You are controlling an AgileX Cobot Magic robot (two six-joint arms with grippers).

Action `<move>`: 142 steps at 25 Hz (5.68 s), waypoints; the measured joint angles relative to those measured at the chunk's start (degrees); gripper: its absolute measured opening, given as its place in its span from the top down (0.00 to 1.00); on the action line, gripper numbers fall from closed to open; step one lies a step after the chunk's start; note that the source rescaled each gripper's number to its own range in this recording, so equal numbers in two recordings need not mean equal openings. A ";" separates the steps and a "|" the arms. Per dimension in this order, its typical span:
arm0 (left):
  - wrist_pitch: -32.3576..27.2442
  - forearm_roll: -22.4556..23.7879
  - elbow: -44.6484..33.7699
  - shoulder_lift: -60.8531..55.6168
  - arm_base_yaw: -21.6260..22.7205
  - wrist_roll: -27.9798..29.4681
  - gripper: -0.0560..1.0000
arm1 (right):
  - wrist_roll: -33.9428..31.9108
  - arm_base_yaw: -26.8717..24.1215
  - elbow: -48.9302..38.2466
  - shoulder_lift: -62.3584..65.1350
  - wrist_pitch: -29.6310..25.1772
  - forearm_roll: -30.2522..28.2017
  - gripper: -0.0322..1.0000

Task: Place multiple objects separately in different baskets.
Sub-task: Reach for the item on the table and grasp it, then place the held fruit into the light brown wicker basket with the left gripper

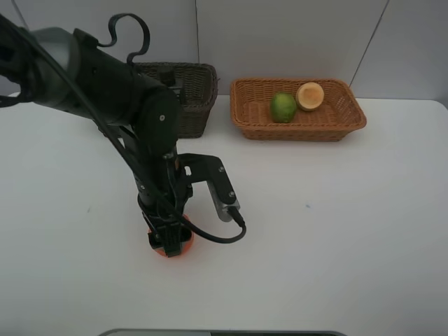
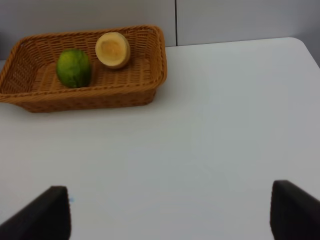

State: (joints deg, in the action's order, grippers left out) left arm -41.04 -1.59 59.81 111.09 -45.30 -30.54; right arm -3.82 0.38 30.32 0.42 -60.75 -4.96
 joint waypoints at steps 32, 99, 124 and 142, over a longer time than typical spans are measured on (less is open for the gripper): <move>0.06 1.11 0.00 2.13 0.00 -0.98 0.09 | 0.00 0.00 0.00 0.00 0.00 0.00 0.30; 36.12 9.27 39.93 17.90 4.28 26.43 0.09 | 0.00 0.00 0.00 0.00 0.00 0.00 0.30; 36.85 9.11 39.93 23.65 6.16 26.45 0.09 | 0.00 0.00 0.00 0.00 0.00 0.00 0.30; 34.86 9.00 39.93 23.56 6.16 26.45 0.09 | 0.00 0.00 0.00 0.00 0.00 0.00 0.30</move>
State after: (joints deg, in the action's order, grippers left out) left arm -6.18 7.41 99.74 134.65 -39.14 -4.09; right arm -3.82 0.38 30.32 0.42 -60.75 -4.96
